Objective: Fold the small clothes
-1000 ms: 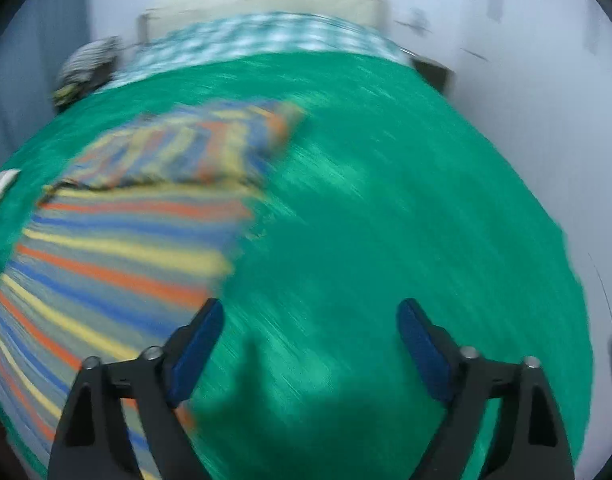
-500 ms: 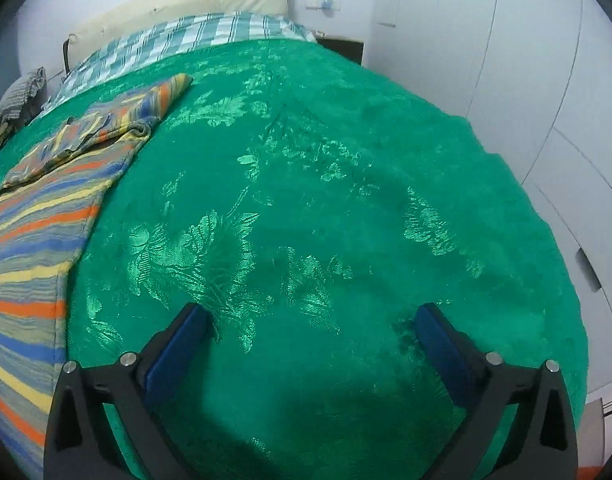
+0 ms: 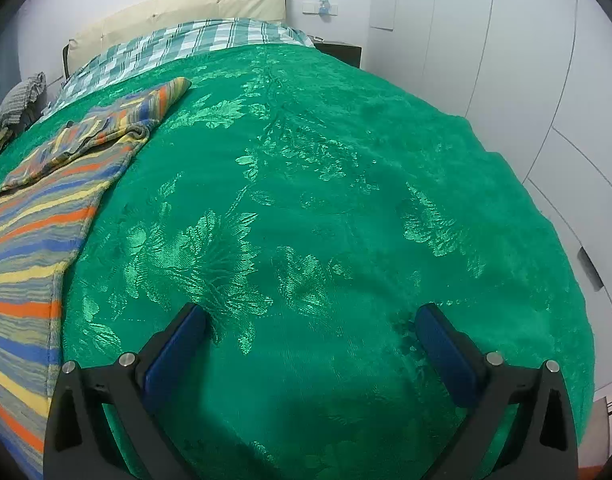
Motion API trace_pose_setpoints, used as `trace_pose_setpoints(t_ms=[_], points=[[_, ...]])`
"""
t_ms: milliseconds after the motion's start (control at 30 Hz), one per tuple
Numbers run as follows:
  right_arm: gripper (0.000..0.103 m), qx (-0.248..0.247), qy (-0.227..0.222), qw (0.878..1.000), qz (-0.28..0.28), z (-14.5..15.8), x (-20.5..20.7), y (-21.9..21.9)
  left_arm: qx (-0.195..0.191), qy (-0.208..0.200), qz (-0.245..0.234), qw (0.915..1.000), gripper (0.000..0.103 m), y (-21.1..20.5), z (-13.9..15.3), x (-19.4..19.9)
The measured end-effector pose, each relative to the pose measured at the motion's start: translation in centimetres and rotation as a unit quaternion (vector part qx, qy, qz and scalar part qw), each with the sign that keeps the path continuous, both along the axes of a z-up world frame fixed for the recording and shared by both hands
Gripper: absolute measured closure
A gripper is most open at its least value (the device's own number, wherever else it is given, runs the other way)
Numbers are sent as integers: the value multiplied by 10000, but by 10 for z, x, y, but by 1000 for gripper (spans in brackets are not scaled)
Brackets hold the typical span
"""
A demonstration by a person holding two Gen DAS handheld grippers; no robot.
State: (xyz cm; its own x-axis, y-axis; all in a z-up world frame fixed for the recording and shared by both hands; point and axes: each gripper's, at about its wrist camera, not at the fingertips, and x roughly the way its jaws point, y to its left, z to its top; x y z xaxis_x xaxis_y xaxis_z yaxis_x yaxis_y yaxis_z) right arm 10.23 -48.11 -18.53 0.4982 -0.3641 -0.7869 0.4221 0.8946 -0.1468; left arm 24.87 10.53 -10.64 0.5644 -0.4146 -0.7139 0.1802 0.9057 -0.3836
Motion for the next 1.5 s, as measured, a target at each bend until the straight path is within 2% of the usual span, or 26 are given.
trace_pose_setpoints(t_ms=[67,133,267,333,367,400,433,467,633,733,800,833,867,933,1000,1033,1067,1100,1133,1167,1200,1267,1333,1400,1467,1500], points=[[0,-36,33,10000,5,-1,2,1,-176,140,-397,9990,11,-17,9,47],[0,-56,57,10000,13,-2,3,1,-77,298,-599,9977,18,-37,7,97],[0,-57,60,10000,16,-1,3,1,466,1006,-740,9911,21,-84,-32,179],[0,-61,65,10000,18,-2,4,1,614,1248,-671,9880,23,-95,-52,194],[0,-67,71,9999,22,-2,4,1,531,1369,-690,9867,42,-101,-64,200],[0,-74,78,9999,27,-2,5,1,557,1390,-754,9858,74,-106,-70,203],[0,-79,85,9999,32,-2,6,0,988,1408,-749,9822,96,-111,-75,206],[0,-78,93,9999,37,-3,7,0,1245,1247,-718,9817,99,-110,-75,204],[0,-80,106,9999,55,-3,9,-1,1014,1146,-344,9876,98,-90,-74,200],[0,-94,105,9999,52,-3,9,0,955,1140,-228,9886,88,-89,-72,192],[0,-84,98,9999,54,-4,9,-1,896,1061,-145,9902,70,-86,-65,187],[0,-85,95,9999,53,-4,9,-1,844,936,-111,9920,51,-83,-60,184],[0,-91,91,9999,53,-4,9,0,785,779,-86,9938,39,-83,-53,185],[0,-96,92,9999,54,-4,9,0,724,697,-121,9949,36,-88,-46,194],[0,-93,94,9999,53,-4,9,0,773,828,-251,9932,35,-97,-51,209],[0,-93,93,9999,53,-4,9,0,1008,852,-342,9907,34,-105,-56,214],[0,-92,93,9999,53,-4,9,0,1446,831,-338,9854,33,-111,-64,221],[0,-92,93,9999,53,-4,9,0,2387,901,-96,9669,34,-114,-78,227],[0,-91,94,9999,53,-4,9,0,2799,1008,184,9545,33,-108,-88,231],[0,-91,95,9999,53,-4,9,0,2514,1013,340,9620,32,-98,-87,233],[0,-92,96,9999,53,-4,9,0,1999,1039,615,9723,32,-82,-82,231],[0,-86,94,9999,55,-4,8,0,1397,1026,829,9814,35,-60,-73,222],[0,-89,95,9999,55,-4,8,0,857,895,480,9911,32,-52,-61,205],[0,-94,102,9999,60,-5,9,0,282,809,-200,9961,23,-56,-51,179],[0,-100,104,9999,62,-5,9,0,624,662,-642,9938,18,-70,-51,157],[0,-101,103,9999,61,-5,9,0,1159,700,-729,9881,18,-77,-62,149]])
